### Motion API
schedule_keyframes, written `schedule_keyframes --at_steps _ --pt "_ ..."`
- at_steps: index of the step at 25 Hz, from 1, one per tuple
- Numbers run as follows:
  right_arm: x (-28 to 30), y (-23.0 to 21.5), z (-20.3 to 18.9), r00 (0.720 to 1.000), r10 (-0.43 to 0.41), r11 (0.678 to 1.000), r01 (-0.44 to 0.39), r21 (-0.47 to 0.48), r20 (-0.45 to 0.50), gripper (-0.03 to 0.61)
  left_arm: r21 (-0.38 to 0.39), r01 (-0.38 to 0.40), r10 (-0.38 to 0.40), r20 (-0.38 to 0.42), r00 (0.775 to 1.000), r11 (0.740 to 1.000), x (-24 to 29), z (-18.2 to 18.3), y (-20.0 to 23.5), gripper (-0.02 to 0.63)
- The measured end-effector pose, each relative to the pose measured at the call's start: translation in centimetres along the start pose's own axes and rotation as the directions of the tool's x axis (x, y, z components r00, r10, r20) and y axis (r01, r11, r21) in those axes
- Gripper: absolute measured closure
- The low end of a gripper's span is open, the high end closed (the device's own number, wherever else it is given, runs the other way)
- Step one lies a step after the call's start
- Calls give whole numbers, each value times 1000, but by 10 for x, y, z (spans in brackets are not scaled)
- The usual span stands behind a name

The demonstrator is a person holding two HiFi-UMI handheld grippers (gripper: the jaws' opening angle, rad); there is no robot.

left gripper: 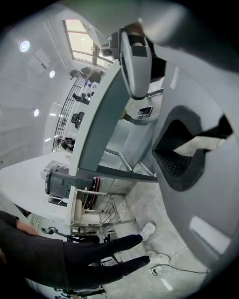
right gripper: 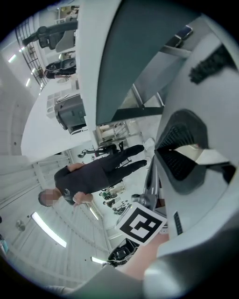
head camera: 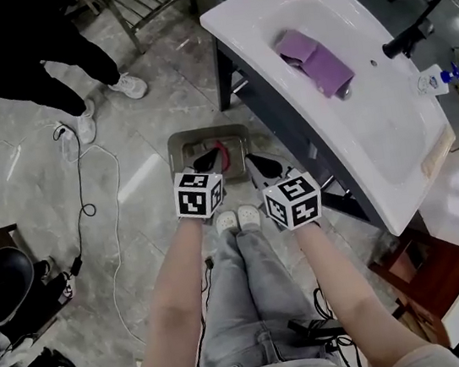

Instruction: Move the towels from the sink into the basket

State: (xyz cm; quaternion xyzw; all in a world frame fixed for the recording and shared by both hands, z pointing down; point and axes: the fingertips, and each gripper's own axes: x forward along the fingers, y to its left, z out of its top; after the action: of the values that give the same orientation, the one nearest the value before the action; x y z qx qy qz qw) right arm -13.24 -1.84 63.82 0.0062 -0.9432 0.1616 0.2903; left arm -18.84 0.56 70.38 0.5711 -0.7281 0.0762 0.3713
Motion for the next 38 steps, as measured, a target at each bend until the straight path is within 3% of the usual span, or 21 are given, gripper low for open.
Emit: schedule_keyframes --at_steps 6,20,31,38 --pt "-15 10 19 1000 22 997 -23 -71 -13 560 26 6 -7 39 999 1000 -19 30 -12 607" --pt "-59 17 102 998 10 985 0 -170 62 560 132 25 -46 160 986 991 -69 125 -43 607" --pt "-95 18 142 989 -33 986 56 -156 146 561 198 40 -92 259 961 979 -104 179 -71 607" --pt "-119 30 179 972 -39 986 75 -146 230 560 239 39 -122 345 931 970 -135 213 -99 607"
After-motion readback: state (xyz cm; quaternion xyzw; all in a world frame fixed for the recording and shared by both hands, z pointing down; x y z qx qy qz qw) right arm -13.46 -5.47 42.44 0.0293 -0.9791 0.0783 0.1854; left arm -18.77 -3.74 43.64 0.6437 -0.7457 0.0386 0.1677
